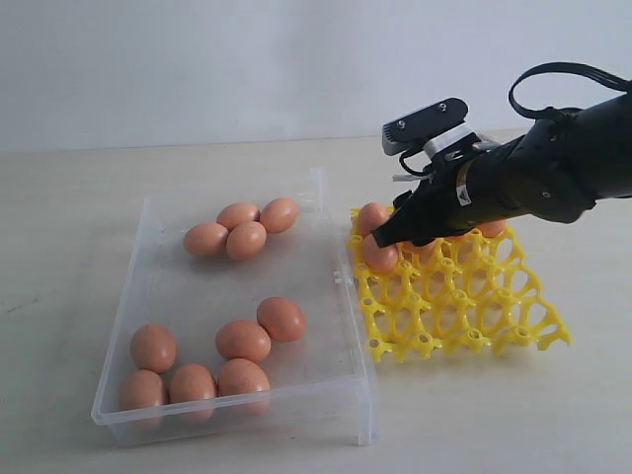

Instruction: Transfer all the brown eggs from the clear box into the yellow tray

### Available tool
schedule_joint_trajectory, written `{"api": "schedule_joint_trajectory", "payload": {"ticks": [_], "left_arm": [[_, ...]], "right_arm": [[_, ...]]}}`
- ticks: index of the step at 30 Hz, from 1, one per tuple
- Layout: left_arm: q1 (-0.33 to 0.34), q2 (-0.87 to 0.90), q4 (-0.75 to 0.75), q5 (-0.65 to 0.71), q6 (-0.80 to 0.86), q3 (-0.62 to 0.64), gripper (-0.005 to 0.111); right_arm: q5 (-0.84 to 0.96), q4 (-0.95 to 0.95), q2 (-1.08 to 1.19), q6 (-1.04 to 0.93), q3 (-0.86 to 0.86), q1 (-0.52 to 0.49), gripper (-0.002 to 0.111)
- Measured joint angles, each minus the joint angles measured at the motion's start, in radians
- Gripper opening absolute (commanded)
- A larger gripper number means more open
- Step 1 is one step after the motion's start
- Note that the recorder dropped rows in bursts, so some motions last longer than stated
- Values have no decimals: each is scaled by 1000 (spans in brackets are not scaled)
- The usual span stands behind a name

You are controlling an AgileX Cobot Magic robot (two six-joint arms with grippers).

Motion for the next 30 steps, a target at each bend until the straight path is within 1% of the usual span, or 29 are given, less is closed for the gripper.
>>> {"api": "schedule_joint_trajectory", "payload": {"ticks": [6,7,11,13,19,21,23,25,28,30], "left_arm": [[0,0,0,0,0,0,0],[0,0,0,0,0,0,0],[0,0,0,0,0,0,0],[0,0,0,0,0,0,0],[0,0,0,0,0,0,0],[0,0,0,0,0,0,0],[0,0,0,0,0,0,0],[0,0,0,0,0,0,0],[0,0,0,0,0,0,0],[0,0,0,0,0,0,0]], "right_arm": [[0,0,6,-2,0,-4,44],[0,0,9,-2,0,-4,46],[0,0,18,-2,0,-4,62],[0,0,22,-4,0,-4,65],[2,2,24,-4,0,-5,64],[29,2,6,-4,0,-5,59],[63,5,-25,-4,2,-5,52],[107,50,-79,-8,1,-5,49],[236,166,-139,-75,-47,11,54],[340,281,-146,-176,-102,21,59]]}}
